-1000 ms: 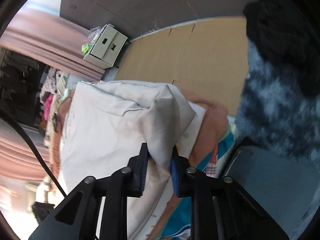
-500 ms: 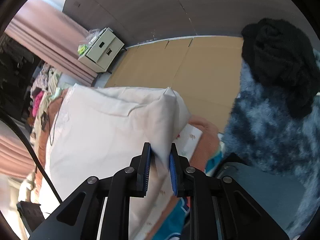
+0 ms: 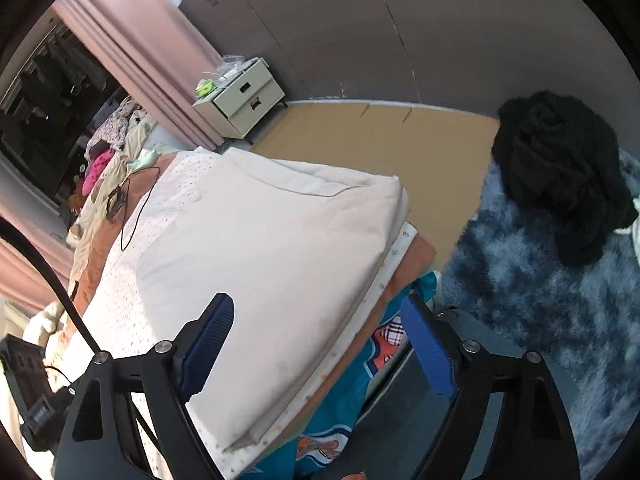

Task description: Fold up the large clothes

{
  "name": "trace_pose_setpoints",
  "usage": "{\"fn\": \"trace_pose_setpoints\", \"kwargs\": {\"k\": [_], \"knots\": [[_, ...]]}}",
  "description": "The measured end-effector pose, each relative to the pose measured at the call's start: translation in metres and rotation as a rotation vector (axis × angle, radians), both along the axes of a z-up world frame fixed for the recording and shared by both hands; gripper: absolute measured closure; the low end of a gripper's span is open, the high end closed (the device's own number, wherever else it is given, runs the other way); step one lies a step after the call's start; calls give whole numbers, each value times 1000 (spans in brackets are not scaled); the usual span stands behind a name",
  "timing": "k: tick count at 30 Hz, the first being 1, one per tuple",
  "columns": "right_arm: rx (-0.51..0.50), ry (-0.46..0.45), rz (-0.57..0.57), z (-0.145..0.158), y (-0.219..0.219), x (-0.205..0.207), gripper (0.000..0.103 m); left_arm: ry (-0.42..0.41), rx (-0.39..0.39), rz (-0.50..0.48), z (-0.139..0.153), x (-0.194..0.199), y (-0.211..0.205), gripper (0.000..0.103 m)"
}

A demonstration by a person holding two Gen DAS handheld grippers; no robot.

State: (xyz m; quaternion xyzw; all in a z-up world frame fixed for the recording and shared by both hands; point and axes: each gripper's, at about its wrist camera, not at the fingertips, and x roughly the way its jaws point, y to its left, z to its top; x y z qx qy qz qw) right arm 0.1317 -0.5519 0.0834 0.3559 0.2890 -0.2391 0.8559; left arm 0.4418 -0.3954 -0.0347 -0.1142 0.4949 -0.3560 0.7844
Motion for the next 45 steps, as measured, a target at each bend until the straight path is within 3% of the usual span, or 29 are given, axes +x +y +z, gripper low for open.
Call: {"fn": "trace_pose_setpoints", "kwargs": {"k": [8,12,24,32,45], "knots": [[-104,-19,31,26,65,-34,18,-161,-8,49,54,-41,48,12],[-145,-40,39,34,93,-54,0,-233,1,77,76,-64,71,9],[-288,-74,73,45,177,-110,0,-405,8,133,130,-138,150,8],[-360,-40,103,56,224,-137,0,-463,-17,177,147,-184,195,8],[-450,-135,200,40,287,-187,0,-549,-8,260,148,-267,252,8]]}}
